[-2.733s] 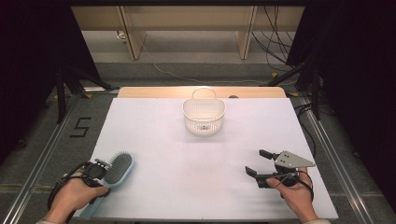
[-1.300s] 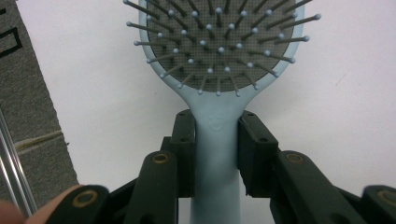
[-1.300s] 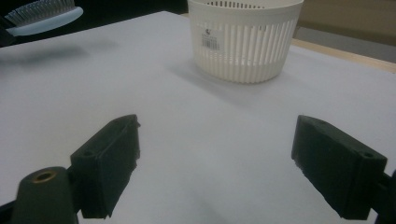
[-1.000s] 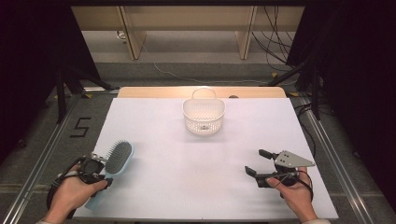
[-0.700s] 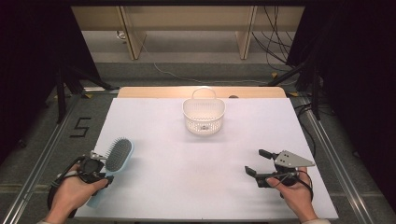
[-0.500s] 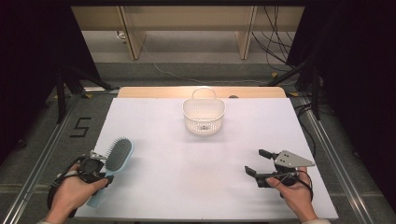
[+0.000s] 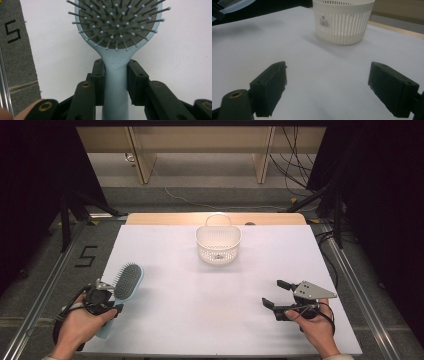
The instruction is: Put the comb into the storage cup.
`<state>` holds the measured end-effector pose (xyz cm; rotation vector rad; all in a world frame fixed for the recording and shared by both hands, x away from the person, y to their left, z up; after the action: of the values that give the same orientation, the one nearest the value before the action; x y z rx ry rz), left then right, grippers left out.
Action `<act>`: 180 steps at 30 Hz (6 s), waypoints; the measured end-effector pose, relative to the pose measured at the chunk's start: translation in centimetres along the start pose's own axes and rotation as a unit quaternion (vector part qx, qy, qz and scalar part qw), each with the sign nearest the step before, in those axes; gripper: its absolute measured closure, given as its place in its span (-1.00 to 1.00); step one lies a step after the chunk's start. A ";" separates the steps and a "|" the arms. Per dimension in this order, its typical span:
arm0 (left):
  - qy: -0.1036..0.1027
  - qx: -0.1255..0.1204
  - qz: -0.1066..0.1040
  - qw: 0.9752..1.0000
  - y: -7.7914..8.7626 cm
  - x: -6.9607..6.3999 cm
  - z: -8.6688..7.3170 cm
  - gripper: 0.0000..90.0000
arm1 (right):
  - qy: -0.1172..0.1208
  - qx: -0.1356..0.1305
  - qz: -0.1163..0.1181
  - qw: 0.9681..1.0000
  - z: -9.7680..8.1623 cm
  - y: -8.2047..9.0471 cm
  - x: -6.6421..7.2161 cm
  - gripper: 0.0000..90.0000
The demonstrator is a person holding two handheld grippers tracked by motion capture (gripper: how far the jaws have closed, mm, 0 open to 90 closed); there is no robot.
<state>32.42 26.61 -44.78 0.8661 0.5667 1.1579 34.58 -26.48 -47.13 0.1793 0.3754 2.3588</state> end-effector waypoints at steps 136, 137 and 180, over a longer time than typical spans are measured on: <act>-0.024 -0.273 0.008 0.962 -0.6 -2.5 4.2 0.55 | 0.000 0.000 0.002 1.000 -0.1 -0.1 0.0 -0.65; -0.025 -0.273 0.008 0.962 -0.6 -2.5 4.2 0.55 | 0.000 0.000 0.002 1.000 -0.1 -0.1 0.0 -0.65; -0.031 -0.286 0.007 0.958 -0.6 -3.1 5.5 0.55 | -0.002 0.000 0.002 1.000 -0.1 -0.1 0.0 -0.65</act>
<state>36.00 22.05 -42.36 0.4035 0.1512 1.2153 34.64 -26.41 -47.21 0.1848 0.3745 2.3611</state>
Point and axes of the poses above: each handheld gripper's, and its own axes: y roughly backward along the jaws, z roughly out of its top, x roughly to its left, the point moved 2 cm from there along -y, roughly forward along the jaws, and after that the axes turned 4 degrees about -x, right-handed, at the moved point
